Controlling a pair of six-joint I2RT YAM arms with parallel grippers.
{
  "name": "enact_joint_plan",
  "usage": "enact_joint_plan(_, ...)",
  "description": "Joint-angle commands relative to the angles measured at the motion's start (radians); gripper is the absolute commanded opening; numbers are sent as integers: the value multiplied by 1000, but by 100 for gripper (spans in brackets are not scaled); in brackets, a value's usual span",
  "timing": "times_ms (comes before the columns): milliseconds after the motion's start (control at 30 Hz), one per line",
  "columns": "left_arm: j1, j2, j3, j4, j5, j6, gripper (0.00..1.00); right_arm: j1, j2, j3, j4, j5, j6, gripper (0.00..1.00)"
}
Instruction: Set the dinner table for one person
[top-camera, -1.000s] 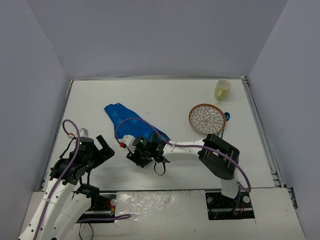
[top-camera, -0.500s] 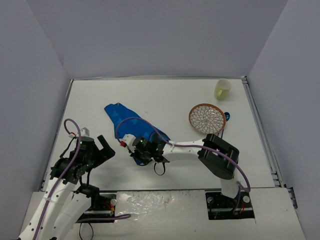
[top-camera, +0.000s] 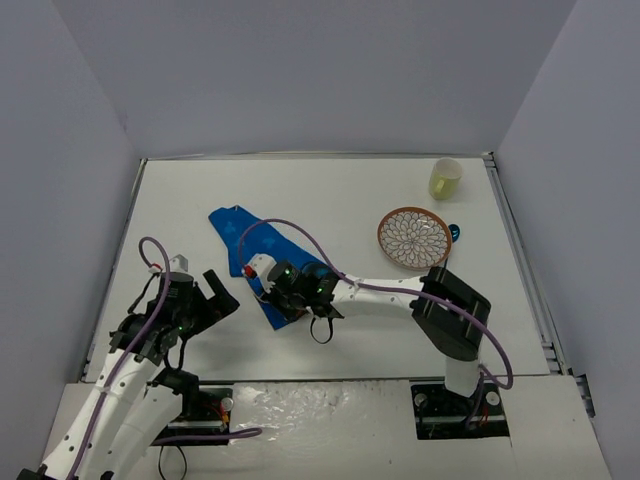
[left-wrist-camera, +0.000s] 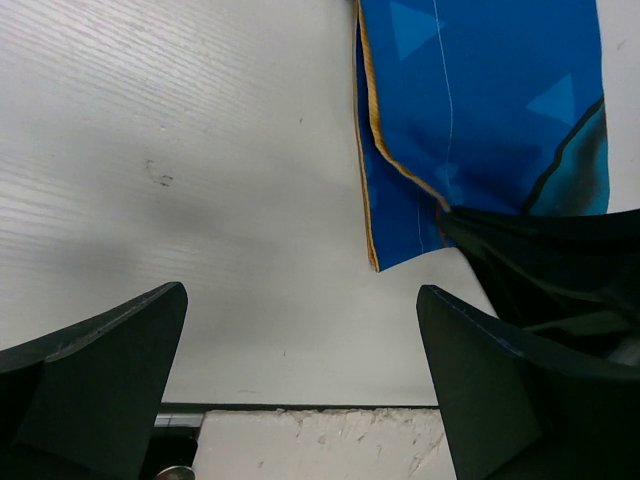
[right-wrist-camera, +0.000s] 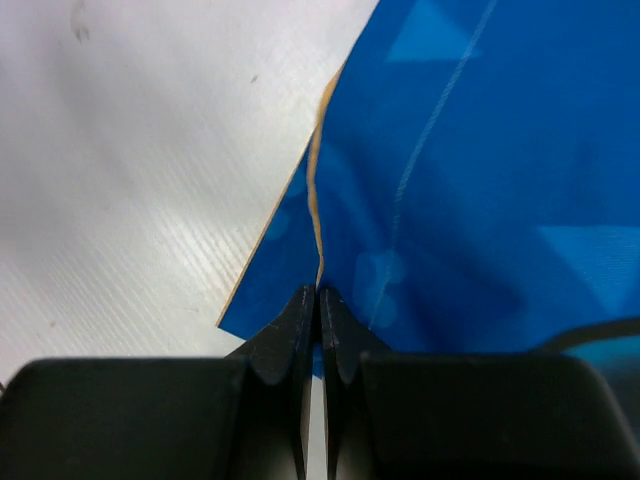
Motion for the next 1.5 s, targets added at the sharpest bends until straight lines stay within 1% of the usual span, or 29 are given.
enact_joint_plan(0, -7, 60, -45, 193, 69, -31, 97, -58, -126, 63, 25, 30, 82, 0)
enact_joint_plan(133, -21, 135, -70, 287, 84, -68, 96, -105, -150, 62, 26, 19, 136, 0)
enact_joint_plan(233, -60, 223, -67, 353, 73, -104, 91, -155, -166, 52, 26, 0, 186, 0)
enact_joint_plan(300, -112, 274, -55, 391, 40, -129, 87, -184, -180, 44, 26, 4, 205, 0)
enact_joint_plan(467, -260, 446, -5, 444, -51, -223, 83, -228, -204, 28, 26, 0, 245, 0)
enact_joint_plan(567, -373, 579, 71, 416, -148, -275, 80, -255, -216, 23, 26, -1, 263, 0)
enact_joint_plan(667, -416, 647, 109, 390, -185, -311, 77, -272, -231, 16, 26, 4, 279, 0)
enact_joint_plan(800, -452, 695, 124, 381, -220, -351, 73, -295, -253, 2, 28, 12, 296, 0)
enact_joint_plan(900, -466, 717, 129, 376, -227, -370, 72, -316, -273, -16, 28, 15, 300, 0)
enact_joint_plan(1100, -510, 752, 170, 312, -282, -392, 71, -351, -309, -46, 36, 3, 306, 0)
enact_joint_plan(1467, -556, 779, 150, 265, -303, -441, 67, -373, -345, -77, 53, -7, 310, 0)
